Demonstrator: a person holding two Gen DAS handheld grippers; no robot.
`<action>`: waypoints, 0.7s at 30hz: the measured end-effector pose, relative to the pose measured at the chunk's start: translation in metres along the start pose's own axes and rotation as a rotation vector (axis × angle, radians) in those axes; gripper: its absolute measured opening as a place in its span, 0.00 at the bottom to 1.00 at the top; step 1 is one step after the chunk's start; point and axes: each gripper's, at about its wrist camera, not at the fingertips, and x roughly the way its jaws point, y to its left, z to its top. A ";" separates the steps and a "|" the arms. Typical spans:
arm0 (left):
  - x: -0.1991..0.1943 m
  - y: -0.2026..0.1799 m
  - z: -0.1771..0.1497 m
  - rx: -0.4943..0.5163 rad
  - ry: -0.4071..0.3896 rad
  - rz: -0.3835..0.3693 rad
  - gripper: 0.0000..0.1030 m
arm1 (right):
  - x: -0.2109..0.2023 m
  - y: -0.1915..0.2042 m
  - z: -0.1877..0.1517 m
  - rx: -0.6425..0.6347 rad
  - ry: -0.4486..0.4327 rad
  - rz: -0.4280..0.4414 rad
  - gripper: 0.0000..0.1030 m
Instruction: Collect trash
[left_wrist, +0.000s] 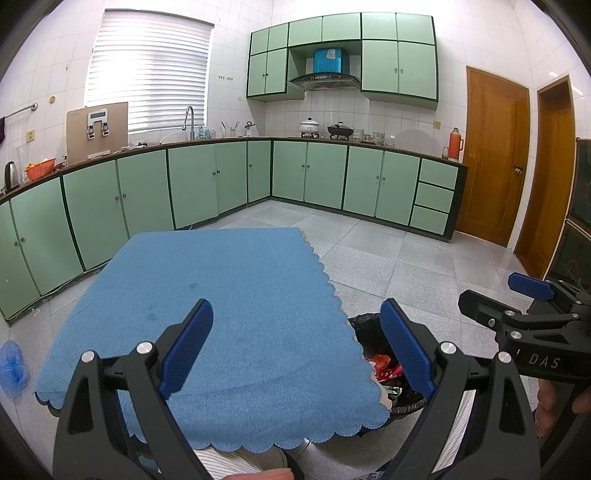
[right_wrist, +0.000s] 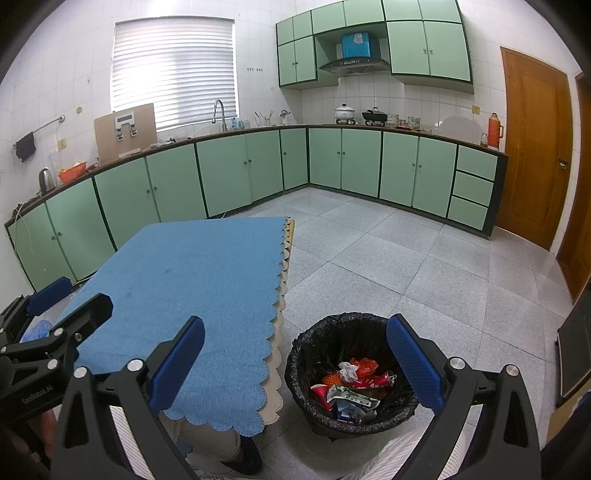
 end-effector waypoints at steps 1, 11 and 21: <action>0.000 0.000 0.000 0.000 0.001 0.000 0.86 | 0.000 0.000 0.000 0.000 0.000 0.000 0.94; 0.002 -0.001 -0.002 0.000 0.002 0.005 0.86 | 0.000 0.000 0.000 0.000 0.000 0.000 0.94; 0.001 -0.001 -0.003 -0.004 0.002 0.008 0.86 | 0.000 0.001 0.000 -0.001 0.000 0.000 0.94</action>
